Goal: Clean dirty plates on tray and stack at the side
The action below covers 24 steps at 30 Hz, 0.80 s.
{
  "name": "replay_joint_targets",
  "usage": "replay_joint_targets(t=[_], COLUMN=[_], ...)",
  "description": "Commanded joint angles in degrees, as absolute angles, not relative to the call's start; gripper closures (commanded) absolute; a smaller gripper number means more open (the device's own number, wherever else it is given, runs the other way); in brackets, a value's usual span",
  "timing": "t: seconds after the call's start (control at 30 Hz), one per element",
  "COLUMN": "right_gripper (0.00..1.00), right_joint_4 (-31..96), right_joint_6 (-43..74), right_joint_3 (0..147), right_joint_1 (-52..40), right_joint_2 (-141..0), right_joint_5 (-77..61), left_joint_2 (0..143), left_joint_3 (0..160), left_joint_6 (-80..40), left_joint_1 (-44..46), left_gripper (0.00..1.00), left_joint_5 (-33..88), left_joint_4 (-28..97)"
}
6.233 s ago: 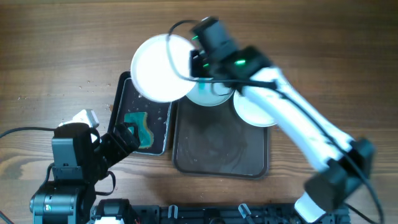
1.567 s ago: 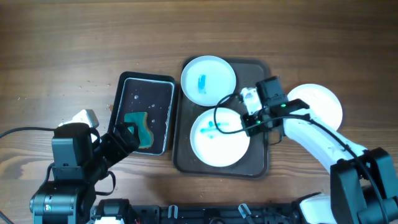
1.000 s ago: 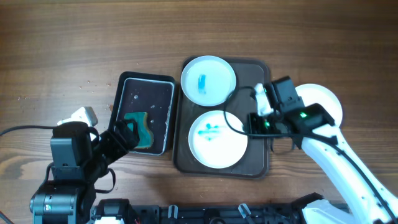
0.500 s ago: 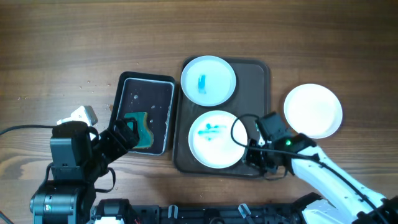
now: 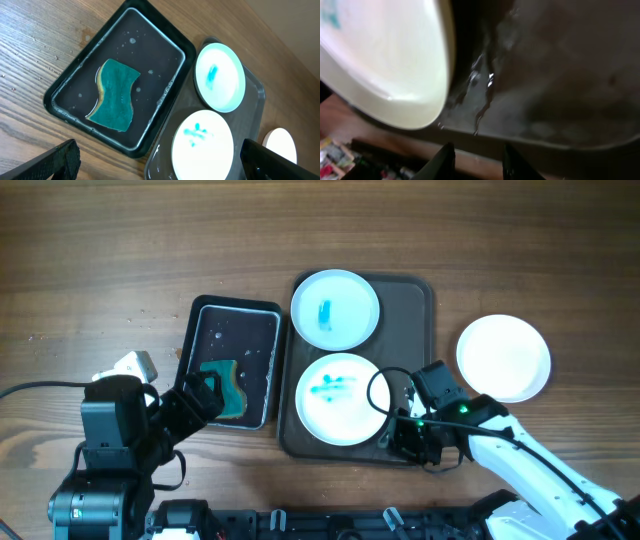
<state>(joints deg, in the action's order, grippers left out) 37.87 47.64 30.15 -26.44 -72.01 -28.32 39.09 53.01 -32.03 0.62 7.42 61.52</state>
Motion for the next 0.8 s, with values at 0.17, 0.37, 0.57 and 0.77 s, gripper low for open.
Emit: replay_joint_targets(t=[0.17,0.37,0.57,0.77], right_gripper=[0.77,0.81,0.85,0.96], right_joint_4=[34.1,29.9,25.1,22.8], right_joint_6=[54.2,57.1,56.8,40.1], right_joint_3=[32.4,32.3,32.3,34.2], right_joint_1=[-26.7,-26.8,-26.8,-25.5], right_joint_2=[-72.4,-78.5,-84.1,-83.8], right_joint_5=[-24.6,-23.2,-23.3,-19.7], left_joint_2=[39.0,39.0,39.0,39.0], left_joint_3=[54.1,54.1,54.1,54.1], left_joint_6=[-32.2,-32.2,-32.2,-32.2], left_joint_1=[0.3,0.3,0.3,0.3], left_gripper=[0.0,0.0,0.0,0.0], left_joint_5=[7.9,7.9,7.9,7.9], left_joint_4=[61.5,61.6,61.5,61.5])
